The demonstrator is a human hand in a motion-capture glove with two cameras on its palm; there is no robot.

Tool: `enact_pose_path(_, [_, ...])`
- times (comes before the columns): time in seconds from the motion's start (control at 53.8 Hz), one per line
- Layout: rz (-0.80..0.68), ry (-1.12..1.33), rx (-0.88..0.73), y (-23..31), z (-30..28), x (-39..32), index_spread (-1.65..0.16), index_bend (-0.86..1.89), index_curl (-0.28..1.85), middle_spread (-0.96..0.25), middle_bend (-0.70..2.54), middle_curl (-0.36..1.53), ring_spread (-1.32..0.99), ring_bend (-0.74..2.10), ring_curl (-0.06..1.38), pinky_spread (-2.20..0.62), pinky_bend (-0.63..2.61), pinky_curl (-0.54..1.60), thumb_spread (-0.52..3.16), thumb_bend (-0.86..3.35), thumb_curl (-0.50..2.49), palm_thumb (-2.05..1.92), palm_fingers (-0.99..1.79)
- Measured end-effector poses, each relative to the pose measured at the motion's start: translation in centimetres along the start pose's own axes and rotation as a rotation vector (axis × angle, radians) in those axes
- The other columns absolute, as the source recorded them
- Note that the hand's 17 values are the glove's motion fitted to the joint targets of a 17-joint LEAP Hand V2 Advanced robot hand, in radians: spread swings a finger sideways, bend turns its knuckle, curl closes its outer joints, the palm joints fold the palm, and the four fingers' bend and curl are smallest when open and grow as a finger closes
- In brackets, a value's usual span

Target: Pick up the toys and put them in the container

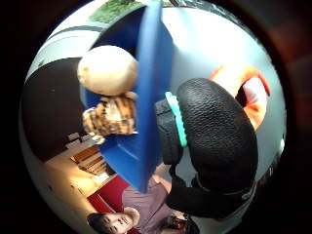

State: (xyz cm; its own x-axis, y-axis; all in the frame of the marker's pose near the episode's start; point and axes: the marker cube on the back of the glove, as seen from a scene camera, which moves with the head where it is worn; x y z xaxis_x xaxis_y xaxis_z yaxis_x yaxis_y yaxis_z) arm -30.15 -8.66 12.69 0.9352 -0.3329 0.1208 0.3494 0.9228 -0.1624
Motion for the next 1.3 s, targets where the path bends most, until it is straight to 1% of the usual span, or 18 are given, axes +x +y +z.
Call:
enact_pose_path(0.111, [-0.116, 0.051, -0.037, -1.0, 5.2, 1.1, -0.23, 0.1, 0.23, 0.0, 0.12, 0.26, 0.0, 0.21, 0.33, 0.03, 0.69, 0.32, 1.39, -0.07, 0.2, -0.1, -0.3])
enact_pose_path(0.204, [-0.122, 0.269, 0.187, -2.0, 6.8, 3.2, -0.24, 0.09, 0.22, -0.01, 0.12, 0.25, 0.0, 0.17, 0.32, 0.03, 0.64, 0.31, 1.32, -0.06, 0.19, -0.09, -0.31])
enact_pose_path(0.241, [-0.153, 0.187, 0.229, -2.0, 7.0, 2.6, -0.24, 0.09, 0.21, -0.01, 0.11, 0.25, 0.0, 0.18, 0.32, 0.03, 0.64, 0.31, 1.32, -0.06, 0.19, -0.1, -0.29])
enact_pose_path(0.26, [-0.173, 0.117, 0.249, -1.9, 7.0, 2.2, -0.25, 0.12, 0.22, -0.02, 0.17, 0.26, 0.0, 0.2, 0.33, 0.04, 0.64, 0.31, 1.29, -0.05, 0.2, -0.06, -0.12])
enact_pose_path(0.316, [-0.192, 0.0, 0.312, -2.1, 6.9, 1.7, -0.26, 0.16, 0.23, -0.05, 0.25, 0.29, 0.0, 0.23, 0.33, 0.04, 0.6, 0.3, 1.28, -0.04, 0.21, -0.05, 0.02])
enact_pose_path(0.353, [-0.189, 0.044, 0.344, -2.4, 6.8, 2.4, -0.27, 0.15, 0.23, -0.07, 0.31, 0.31, -0.01, 0.27, 0.34, 0.05, 0.56, 0.29, 1.27, -0.03, 0.21, -0.04, 0.08])
enact_pose_path(0.409, [-0.179, 0.259, 0.413, -2.8, 6.7, 4.4, -0.27, 0.16, 0.23, -0.12, 0.45, 0.36, -0.06, 0.37, 0.36, 0.03, 0.44, 0.25, 1.27, -0.02, 0.23, -0.01, 0.22])
enact_pose_path(0.501, [-0.24, 0.012, 0.53, -2.0, 6.8, 1.2, -0.27, 0.17, 0.24, -0.14, 0.58, 0.41, -0.14, 0.62, 0.42, 0.02, 0.34, 0.23, 1.31, -0.01, 0.25, 0.01, 0.48])
enact_pose_path(0.613, [-0.231, 0.121, 0.673, -1.3, 6.5, 0.8, -0.24, 0.18, 0.25, -0.21, 0.77, 0.5, -0.25, 0.89, 0.51, -0.07, 0.47, 0.26, 1.36, 0.01, 0.28, 0.05, 0.9])
enact_pose_path(0.687, [-0.224, 0.195, 0.697, -0.7, 6.1, 0.6, -0.23, 0.2, 0.27, -0.24, 0.89, 0.57, -0.3, 1.02, 0.57, -0.16, 0.6, 0.31, 1.36, 0.04, 0.31, 0.12, 1.14])
enact_pose_path(0.706, [-0.221, 0.19, 0.691, -0.6, 6.0, 0.6, -0.23, 0.21, 0.28, -0.25, 0.9, 0.59, -0.31, 1.05, 0.59, -0.18, 0.62, 0.33, 1.35, 0.04, 0.32, 0.13, 1.12])
enact_pose_path(0.799, [-0.166, 0.189, 0.6, -0.1, 5.6, 0.9, -0.24, 0.34, 0.35, -0.26, 1.02, 0.67, -0.34, 1.17, 0.66, -0.26, 0.77, 0.4, 1.31, 0.04, 0.36, 0.17, 1.31])
enact_pose_path(0.854, [-0.097, 0.184, 0.538, 0.4, 5.5, 1.1, -0.25, 0.42, 0.39, -0.26, 1.08, 0.71, -0.34, 1.22, 0.68, -0.29, 0.82, 0.43, 1.3, 0.03, 0.38, 0.17, 1.3])
enact_pose_path(0.929, [-0.109, 0.228, 0.452, 1.6, 5.4, 1.8, -0.26, 0.54, 0.45, -0.26, 1.14, 0.74, -0.34, 1.26, 0.69, -0.32, 0.86, 0.46, 1.27, 0.01, 0.4, 0.16, 1.29])
enact_pose_path(1.003, [-0.059, 0.19, 0.456, 3.0, 4.3, 1.4, -0.26, 0.66, 0.51, -0.25, 1.19, 0.77, -0.34, 1.3, 0.69, -0.34, 0.87, 0.47, 1.24, 0.0, 0.42, 0.17, 1.27])
enact_pose_path(1.114, [-0.31, 0.309, 0.514, 5.8, 0.7, 2.6, -0.26, 0.76, 0.6, -0.25, 1.26, 0.81, -0.34, 1.34, 0.7, -0.35, 0.91, 0.49, 1.21, -0.01, 0.44, 0.17, 1.21])
enact_pose_path(1.226, [-0.073, 0.059, 0.566, 7.4, -3.8, -1.1, -0.25, 0.8, 0.66, -0.24, 1.29, 0.83, -0.33, 1.38, 0.69, -0.35, 0.94, 0.5, 1.19, -0.01, 0.47, 0.17, 1.17])
enact_pose_path(1.3, [-0.054, 0.087, 0.611, 8.5, -6.8, -2.6, -0.25, 0.82, 0.71, -0.23, 1.31, 0.84, -0.32, 1.4, 0.69, -0.35, 0.95, 0.51, 1.17, -0.01, 0.48, 0.17, 1.15])
